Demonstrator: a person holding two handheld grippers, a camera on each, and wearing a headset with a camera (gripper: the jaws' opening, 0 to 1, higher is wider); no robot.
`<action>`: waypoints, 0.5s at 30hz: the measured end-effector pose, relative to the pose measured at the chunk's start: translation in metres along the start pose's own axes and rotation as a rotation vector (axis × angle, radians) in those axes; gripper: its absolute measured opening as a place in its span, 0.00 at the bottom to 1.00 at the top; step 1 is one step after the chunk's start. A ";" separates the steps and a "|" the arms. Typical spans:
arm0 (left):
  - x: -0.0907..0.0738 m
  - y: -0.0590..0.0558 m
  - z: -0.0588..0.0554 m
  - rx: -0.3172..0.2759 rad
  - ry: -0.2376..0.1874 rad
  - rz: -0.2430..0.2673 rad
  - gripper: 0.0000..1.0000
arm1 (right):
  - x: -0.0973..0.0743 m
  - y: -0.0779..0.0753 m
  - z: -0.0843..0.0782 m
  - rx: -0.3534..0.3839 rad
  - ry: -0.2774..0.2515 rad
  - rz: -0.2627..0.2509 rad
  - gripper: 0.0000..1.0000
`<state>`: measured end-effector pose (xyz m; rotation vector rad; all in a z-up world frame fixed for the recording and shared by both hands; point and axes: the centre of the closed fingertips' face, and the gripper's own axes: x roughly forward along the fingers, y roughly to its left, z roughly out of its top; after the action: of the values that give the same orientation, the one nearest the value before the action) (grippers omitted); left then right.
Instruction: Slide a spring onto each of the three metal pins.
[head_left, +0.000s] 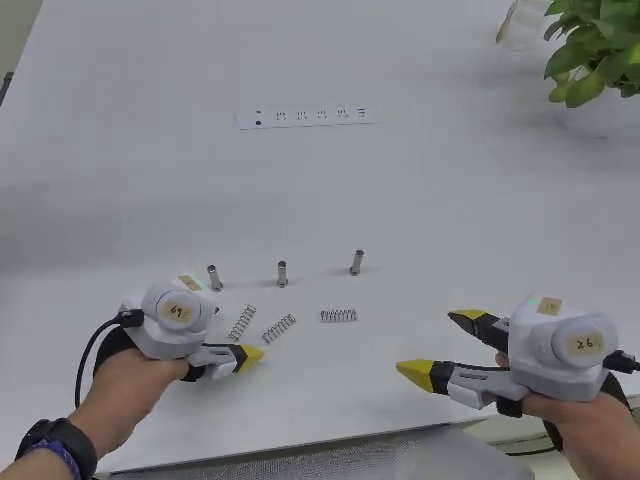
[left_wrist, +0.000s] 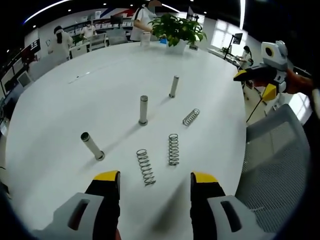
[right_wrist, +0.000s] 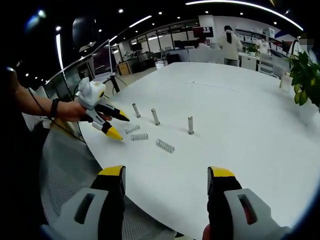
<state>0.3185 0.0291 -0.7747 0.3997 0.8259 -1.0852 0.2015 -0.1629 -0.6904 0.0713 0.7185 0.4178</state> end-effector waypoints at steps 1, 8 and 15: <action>0.001 0.000 -0.001 0.000 0.003 0.000 0.51 | 0.000 0.000 0.000 0.000 0.000 0.000 0.65; 0.006 0.000 -0.003 -0.005 0.012 -0.002 0.42 | -0.001 -0.002 -0.003 0.007 0.002 -0.004 0.65; 0.010 0.005 -0.006 0.006 0.029 0.021 0.33 | -0.001 -0.002 -0.005 0.011 0.006 -0.004 0.65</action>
<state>0.3228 0.0295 -0.7865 0.4293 0.8423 -1.0653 0.1984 -0.1658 -0.6944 0.0787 0.7264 0.4103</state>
